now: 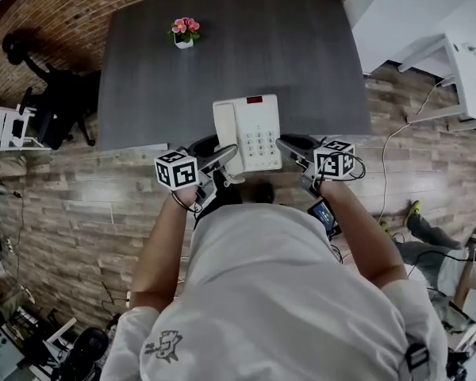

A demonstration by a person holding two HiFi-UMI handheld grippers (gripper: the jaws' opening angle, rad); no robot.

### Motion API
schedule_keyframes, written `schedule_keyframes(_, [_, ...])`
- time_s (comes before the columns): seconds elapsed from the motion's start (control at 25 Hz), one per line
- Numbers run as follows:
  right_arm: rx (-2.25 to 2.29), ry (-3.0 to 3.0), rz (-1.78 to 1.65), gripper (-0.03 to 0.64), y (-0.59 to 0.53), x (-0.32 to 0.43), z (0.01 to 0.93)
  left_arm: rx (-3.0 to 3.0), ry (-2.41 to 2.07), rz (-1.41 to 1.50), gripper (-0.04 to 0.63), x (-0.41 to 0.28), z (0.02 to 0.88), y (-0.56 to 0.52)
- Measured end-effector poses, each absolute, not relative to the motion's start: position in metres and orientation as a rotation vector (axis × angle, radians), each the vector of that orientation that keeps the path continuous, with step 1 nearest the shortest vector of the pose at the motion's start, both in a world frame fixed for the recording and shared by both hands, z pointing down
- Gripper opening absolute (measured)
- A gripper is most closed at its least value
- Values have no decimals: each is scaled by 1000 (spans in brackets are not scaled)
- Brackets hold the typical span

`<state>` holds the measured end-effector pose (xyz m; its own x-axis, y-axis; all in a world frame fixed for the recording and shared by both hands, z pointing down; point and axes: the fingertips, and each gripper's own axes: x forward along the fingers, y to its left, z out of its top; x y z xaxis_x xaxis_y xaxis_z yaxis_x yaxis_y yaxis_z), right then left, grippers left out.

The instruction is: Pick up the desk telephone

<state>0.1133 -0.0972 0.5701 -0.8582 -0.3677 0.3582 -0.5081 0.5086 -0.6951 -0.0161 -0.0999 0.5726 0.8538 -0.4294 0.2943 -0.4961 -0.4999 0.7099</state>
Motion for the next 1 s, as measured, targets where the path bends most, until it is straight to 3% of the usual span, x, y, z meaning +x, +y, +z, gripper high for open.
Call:
schedule_keyframes(0.64, [755,-2575,1327,61,-93,110,569,2134,-686,108,319,-20,569,-97])
schedule_keyframes(1.0, [815,-2606,1302,61,-6,74,560,2188,-663,115,319,-56,558,-15])
